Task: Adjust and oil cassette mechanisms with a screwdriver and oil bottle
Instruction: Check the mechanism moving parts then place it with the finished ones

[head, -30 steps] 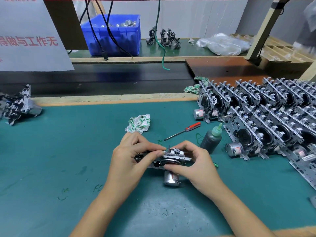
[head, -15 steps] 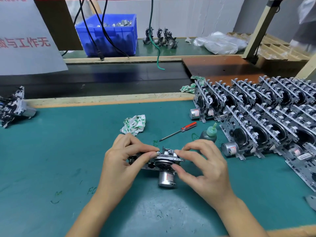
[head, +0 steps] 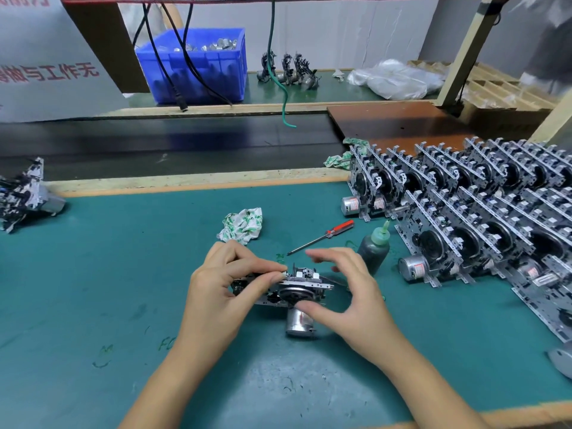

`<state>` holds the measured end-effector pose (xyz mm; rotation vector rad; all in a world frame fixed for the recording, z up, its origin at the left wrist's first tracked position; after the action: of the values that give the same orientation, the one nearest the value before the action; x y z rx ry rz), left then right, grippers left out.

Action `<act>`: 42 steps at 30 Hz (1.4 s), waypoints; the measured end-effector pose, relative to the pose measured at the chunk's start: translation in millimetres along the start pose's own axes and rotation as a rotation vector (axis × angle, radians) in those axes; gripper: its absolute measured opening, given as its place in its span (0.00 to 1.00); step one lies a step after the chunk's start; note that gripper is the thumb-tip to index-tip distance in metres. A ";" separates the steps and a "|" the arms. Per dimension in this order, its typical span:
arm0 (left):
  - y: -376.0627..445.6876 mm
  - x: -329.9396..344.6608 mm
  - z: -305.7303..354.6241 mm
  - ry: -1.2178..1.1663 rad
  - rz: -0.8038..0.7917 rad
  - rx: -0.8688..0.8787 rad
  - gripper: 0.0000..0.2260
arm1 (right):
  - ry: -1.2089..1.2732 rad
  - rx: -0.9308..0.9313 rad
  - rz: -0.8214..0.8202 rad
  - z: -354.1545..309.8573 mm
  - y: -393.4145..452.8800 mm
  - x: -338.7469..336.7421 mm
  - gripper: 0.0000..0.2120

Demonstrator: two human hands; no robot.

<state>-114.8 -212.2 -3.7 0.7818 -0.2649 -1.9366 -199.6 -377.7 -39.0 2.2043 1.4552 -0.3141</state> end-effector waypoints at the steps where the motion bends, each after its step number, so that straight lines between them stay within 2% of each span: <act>1: 0.0 0.0 -0.1 -0.001 0.001 -0.002 0.06 | -0.008 0.007 -0.026 -0.2 1.8 1.9 0.21; 4: 0.0 0.8 -0.1 -0.006 0.005 0.000 0.06 | 0.035 0.038 -0.062 -1.8 5.4 3.9 0.14; 8: -0.4 0.7 -0.5 0.014 0.004 -0.002 0.07 | 0.127 0.083 -0.105 -2.6 7.1 2.8 0.16; 13: -0.2 1.8 0.9 0.033 0.013 0.034 0.07 | 0.178 0.109 -0.112 -0.8 9.1 4.6 0.13; 22: 0.1 4.2 -0.1 0.052 0.027 0.056 0.07 | 0.150 0.128 -0.103 -2.4 8.3 10.7 0.13; 27: -1.4 4.5 -0.1 0.032 0.036 0.052 0.06 | 0.157 0.138 -0.045 -0.6 0.3 0.6 0.23; 32: -1.1 4.1 -0.4 0.034 0.032 0.058 0.07 | 0.200 0.127 -0.091 -2.3 4.3 1.8 0.15; 42: -1.4 3.8 0.0 0.024 0.028 0.041 0.06 | 0.258 0.167 -0.097 -0.9 10.1 2.1 0.16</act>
<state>-117.0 -214.7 -5.9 0.8231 -0.3002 -1.8992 -189.6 -378.8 -36.5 2.3818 1.7330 -0.1952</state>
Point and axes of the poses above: each hand's wrist, its own y-axis towards the middle knuckle, its own x-axis out of the palm, z = x × y, the point moved 1 cm from there along y, towards the middle knuckle, and after that the axes turned 5 degrees about x, right-handed, at the moved point
